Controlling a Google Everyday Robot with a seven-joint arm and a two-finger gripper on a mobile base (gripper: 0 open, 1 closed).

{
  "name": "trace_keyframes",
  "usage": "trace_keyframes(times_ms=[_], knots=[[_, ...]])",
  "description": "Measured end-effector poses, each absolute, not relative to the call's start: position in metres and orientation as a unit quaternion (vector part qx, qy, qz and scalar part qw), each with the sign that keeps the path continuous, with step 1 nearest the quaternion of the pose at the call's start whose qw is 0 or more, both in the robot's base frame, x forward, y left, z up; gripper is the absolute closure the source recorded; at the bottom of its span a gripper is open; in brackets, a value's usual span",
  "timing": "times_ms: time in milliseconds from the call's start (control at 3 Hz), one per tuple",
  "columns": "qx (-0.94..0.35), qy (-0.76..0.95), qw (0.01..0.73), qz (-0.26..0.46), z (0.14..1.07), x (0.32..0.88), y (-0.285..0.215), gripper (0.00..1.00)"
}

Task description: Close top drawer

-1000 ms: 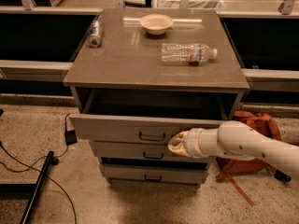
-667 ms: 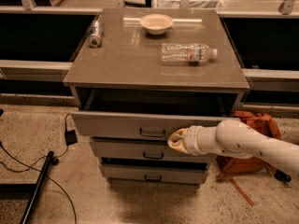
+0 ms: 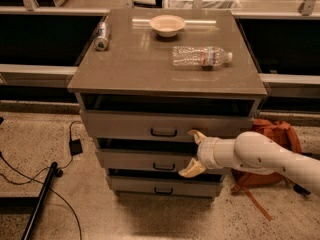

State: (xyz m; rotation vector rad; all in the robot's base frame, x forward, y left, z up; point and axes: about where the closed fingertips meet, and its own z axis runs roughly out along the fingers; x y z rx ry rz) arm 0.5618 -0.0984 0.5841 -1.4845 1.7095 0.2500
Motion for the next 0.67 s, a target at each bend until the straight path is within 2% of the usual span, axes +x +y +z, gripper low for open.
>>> trace_keyframes(times_ms=[333, 667], knots=[[-0.614, 0.662, 0.417, 0.106, 0.602, 0.523, -0.098, 0.0], [-0.638, 0.638, 0.418, 0.108, 0.643, 0.466, -0.109, 0.0]])
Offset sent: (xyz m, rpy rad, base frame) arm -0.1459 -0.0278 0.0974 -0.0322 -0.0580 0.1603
